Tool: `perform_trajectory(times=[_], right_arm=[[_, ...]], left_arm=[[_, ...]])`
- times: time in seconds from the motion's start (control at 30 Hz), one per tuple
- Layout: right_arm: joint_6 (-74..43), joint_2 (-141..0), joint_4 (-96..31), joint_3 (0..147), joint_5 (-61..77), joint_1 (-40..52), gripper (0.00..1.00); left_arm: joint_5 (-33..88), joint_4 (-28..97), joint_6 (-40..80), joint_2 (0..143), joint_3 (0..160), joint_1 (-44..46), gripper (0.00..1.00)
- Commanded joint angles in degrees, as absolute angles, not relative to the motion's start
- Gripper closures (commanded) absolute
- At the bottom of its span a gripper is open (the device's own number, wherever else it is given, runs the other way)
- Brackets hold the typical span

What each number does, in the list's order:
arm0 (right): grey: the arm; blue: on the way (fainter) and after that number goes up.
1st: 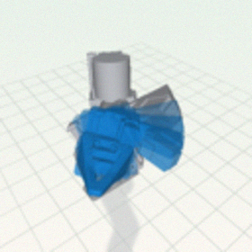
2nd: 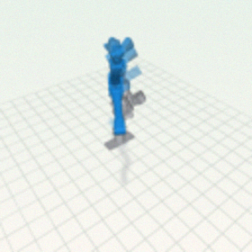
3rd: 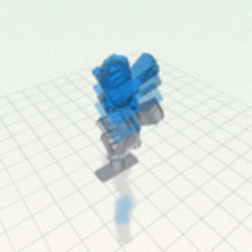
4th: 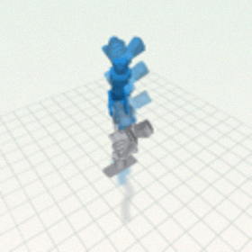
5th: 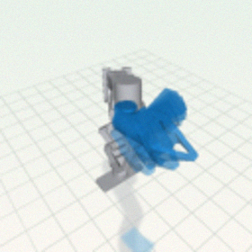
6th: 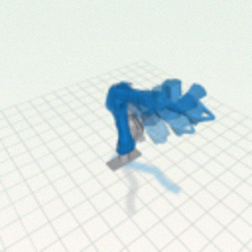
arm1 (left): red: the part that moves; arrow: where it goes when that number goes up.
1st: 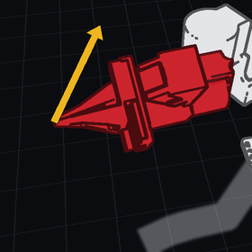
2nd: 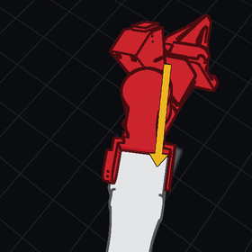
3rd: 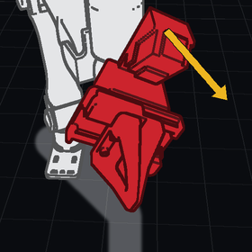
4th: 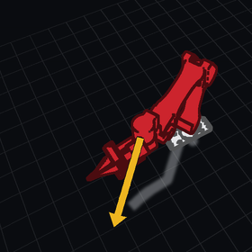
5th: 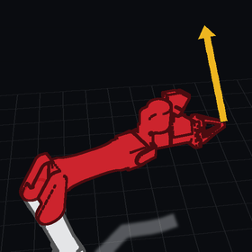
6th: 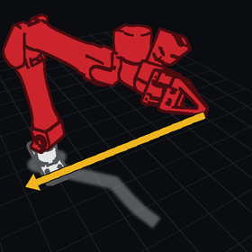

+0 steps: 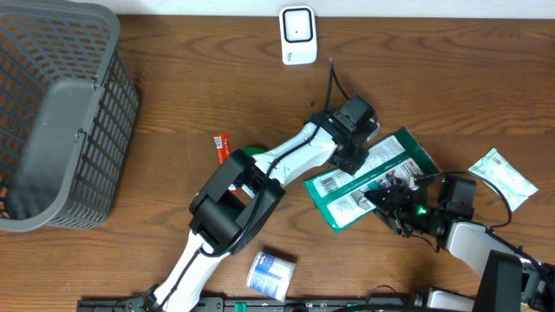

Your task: Scan the item barcode

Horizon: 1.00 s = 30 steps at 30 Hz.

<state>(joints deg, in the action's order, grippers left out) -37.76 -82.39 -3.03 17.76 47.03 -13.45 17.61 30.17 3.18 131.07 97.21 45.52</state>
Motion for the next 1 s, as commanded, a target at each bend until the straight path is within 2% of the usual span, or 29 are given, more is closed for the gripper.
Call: perform_trajectory(times=[0.0,0.17,0.33,0.4,0.47,0.53,0.6,0.67,0.7,0.73,0.77,0.83,0.9,0.93,0.97], right_arm=[[-37.26,-85.76,-1.89,14.31,20.82,-12.34,0.47],[-37.28,-85.76,3.36,13.74,18.94,-9.72,0.41],[-37.26,-85.76,5.08,13.74,18.09,-7.66,0.41],[-37.26,-85.76,5.72,13.74,18.04,-7.18,0.56],[-37.23,-85.76,6.52,13.74,18.79,-6.79,0.8],[-36.91,-85.73,7.64,13.74,20.58,-6.66,0.99],[-34.96,-85.73,9.3,13.76,23.24,-6.66,0.99],[-32.91,-85.71,11.6,13.76,27.44,-6.7,0.97],[-31.83,-85.71,13.06,13.76,29.93,-6.7,0.91],[-30.76,-85.73,14.22,13.76,31.88,-6.7,0.77],[-29.69,-85.73,15.35,13.76,33.69,-6.7,0.54],[-29.45,-85.73,16.12,13.76,33.89,-6.7,0.35],[-29.45,-85.73,15.94,13.76,31.2,-6.7,0.3],[-29.5,-85.73,15.57,13.76,29.34,-6.7,0.32],[-29.52,-85.73,15.35,13.76,27.49,-6.7,0.42]], left_arm=[[17.26,31.86,3.66,133.69,94.83,46.59,0.92],[17.26,31.86,3.66,133.69,94.83,46.59,0.92],[17.26,31.88,3.66,133.69,94.83,46.59,0.92],[17.26,31.88,3.66,133.69,94.83,46.59,0.92],[17.26,31.88,3.66,133.69,94.83,46.59,0.92],[17.26,31.94,3.66,133.69,94.83,46.59,0.92],[17.26,31.92,3.66,133.69,94.83,46.59,0.92],[17.23,31.9,3.66,133.69,94.83,46.59,0.92],[17.23,31.9,3.66,133.69,94.83,46.59,0.92],[17.23,31.9,3.66,133.69,94.83,46.59,0.92],[17.23,31.9,3.66,133.69,94.83,46.59,0.92],[17.23,32.05,3.64,133.69,94.8,46.59,0.92],[17.23,32.12,3.66,133.69,94.8,46.59,0.92],[17.23,32.12,3.66,133.69,94.8,46.59,0.92],[17.23,32.12,3.66,133.69,94.8,46.59,0.92]])
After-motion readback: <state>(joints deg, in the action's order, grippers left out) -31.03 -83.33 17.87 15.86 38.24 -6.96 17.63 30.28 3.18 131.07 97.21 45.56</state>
